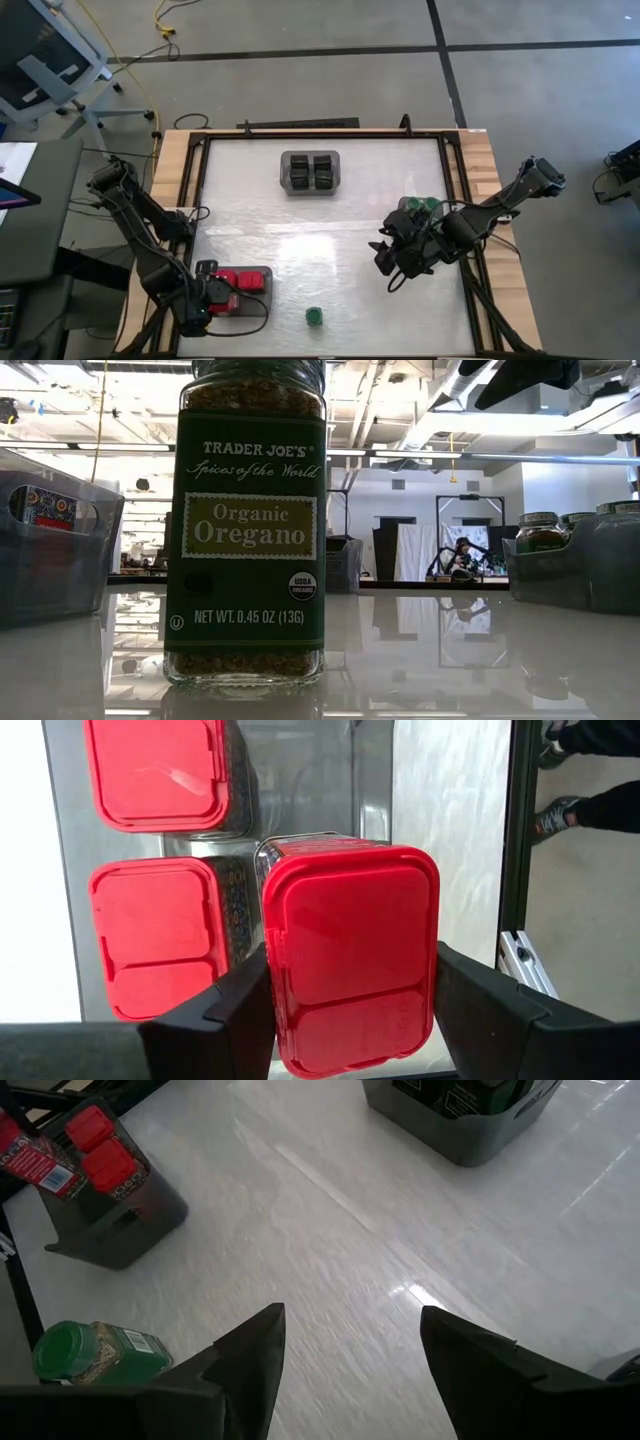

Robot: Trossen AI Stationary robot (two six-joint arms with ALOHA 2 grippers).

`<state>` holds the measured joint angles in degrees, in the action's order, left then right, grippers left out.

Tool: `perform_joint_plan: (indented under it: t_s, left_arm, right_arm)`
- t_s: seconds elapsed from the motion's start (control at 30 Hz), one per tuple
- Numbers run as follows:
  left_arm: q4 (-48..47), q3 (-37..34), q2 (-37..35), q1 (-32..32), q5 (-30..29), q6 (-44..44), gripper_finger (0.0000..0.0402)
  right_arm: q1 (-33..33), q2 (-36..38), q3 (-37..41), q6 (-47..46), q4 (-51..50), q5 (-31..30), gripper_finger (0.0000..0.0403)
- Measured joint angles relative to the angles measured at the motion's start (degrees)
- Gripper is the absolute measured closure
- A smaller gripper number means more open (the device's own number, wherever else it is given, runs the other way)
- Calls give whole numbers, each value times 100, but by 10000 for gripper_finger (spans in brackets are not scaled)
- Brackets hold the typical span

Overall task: Sort spices by type
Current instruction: Put the red seasoning can into the bottom black transparent bin

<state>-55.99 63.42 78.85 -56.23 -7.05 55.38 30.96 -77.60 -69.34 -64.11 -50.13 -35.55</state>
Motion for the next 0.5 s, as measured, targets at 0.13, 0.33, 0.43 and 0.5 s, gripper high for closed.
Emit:
perform_joint_plan:
  t_s: [0.13,0.33,0.43,0.5]
  left_arm:
    - [-2,4,136,0,4,-68,179]
    - [26,4,547,2,130,-91,179]
    - [26,4,563,2,131,35,179]
    - [24,4,557,1,131,83,179]
  right_arm:
    - [0,0,0,1,1,-1,143]
    - [0,0,0,1,2,-2,143]
    - [0,0,0,0,4,-2,143]
    - [0,0,0,2,3,-2,143]
